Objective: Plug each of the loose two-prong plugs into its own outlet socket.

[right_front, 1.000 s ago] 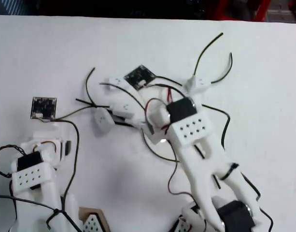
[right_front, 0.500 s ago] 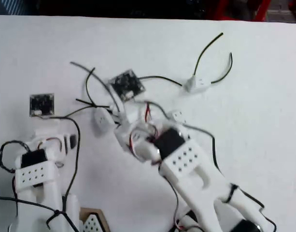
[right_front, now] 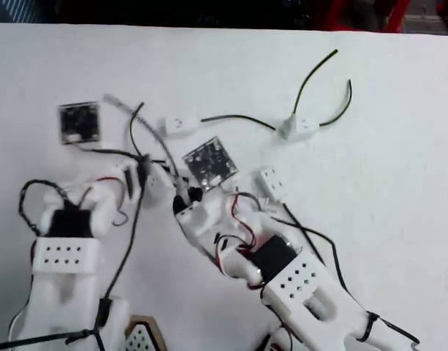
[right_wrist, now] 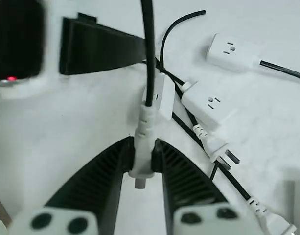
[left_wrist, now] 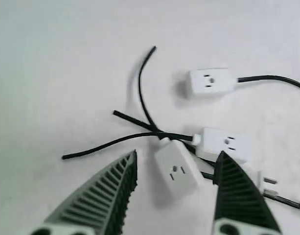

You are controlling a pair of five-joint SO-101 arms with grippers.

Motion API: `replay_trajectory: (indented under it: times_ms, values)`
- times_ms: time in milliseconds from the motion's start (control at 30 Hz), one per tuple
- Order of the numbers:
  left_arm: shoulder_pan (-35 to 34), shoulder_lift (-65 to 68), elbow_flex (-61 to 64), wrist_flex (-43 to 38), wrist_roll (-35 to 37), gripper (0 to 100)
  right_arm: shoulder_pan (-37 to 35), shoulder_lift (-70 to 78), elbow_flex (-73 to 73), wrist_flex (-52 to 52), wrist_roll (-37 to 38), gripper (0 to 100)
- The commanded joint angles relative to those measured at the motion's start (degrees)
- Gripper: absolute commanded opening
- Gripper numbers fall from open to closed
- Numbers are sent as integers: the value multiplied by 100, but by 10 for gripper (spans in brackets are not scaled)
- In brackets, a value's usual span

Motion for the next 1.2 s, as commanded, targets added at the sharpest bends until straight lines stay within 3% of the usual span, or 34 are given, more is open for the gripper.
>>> replay_trajectory:
  times_ms: [0,367,467,667,800,1167]
  values:
    - [637,-224,-325,-26,26,256,-66,-180,-18,-136,-18,17]
    - [1991,-2360,149,809,-149,256,57,-171,123,-145,-18,17]
    - [1956,-2527,422,809,-325,256,224,-180,123,-145,-26,17]
    - [936,-2466,448,774,-352,271,752,-224,88,-198,-35,17]
    - [505,-1815,404,721,-607,331,1244,-180,123,-585,-281,17]
    - [277,1859,-1301,730,-677,333,2088,-171,132,-927,-721,17]
